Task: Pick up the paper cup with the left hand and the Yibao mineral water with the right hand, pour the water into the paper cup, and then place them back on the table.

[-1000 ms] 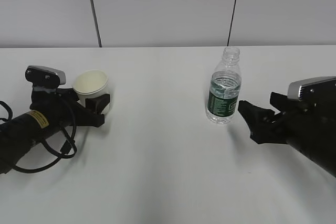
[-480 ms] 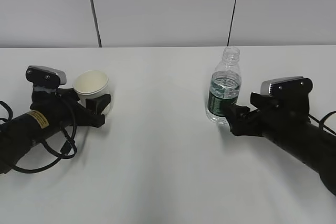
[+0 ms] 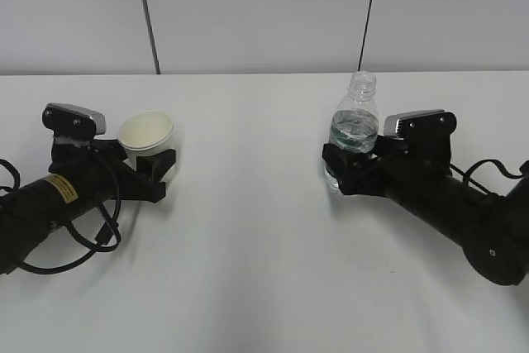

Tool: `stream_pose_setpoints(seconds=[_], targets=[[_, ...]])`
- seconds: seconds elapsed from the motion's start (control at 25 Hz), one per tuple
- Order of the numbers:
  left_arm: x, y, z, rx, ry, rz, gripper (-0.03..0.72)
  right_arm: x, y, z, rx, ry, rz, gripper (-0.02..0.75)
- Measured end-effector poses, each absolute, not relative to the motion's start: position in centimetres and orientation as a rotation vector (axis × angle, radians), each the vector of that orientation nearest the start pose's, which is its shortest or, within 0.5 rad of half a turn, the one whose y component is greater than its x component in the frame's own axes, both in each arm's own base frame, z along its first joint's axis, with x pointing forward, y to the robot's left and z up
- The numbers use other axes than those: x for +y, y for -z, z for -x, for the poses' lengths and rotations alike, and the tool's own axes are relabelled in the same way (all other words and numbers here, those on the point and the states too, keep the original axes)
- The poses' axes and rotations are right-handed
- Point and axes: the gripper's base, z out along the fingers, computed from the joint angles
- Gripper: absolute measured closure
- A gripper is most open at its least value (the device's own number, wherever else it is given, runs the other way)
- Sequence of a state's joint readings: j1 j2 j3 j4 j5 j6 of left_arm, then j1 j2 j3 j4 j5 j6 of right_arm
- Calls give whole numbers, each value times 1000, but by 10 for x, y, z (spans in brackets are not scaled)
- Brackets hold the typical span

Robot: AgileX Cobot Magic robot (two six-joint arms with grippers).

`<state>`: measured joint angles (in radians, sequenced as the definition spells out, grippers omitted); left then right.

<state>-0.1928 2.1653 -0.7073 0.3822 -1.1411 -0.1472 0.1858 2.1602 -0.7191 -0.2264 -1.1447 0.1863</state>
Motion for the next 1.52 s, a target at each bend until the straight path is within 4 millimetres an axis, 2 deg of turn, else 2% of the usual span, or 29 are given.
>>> stream_pose_setpoints(seconds=[0.16,0.48,0.52,0.56,0.64,0.72,1.12,1.28,1.52], targets=[[-96,-72,-332,1783,440,-439,235,87,-71,-352,1776,-395,251,71],[-97,-72,-331,1782,445,-448,235,88,-71,-355,1767,-401,258,99],[-97,-72,-331,1781,447,-452,235,88,-71,-354,1769,-402,260,152],[-98,-72,-331,1780,449,-457,238,88,-71,-354,1769,-402,260,152],[-99,-72,-330,1777,459,-476,242,88,-71,-355,1765,-402,258,210],[-100,-72,-329,1774,467,-492,244,88,-71,-355,1764,-400,255,233],[-108,-71,-323,1764,558,-586,244,88,-71,-355,1755,-376,291,246],[-118,-71,-318,1754,604,-645,244,90,-71,-354,1744,-349,372,246],[-148,-71,-304,1729,680,-748,244,93,-80,-353,1727,-308,482,246]])
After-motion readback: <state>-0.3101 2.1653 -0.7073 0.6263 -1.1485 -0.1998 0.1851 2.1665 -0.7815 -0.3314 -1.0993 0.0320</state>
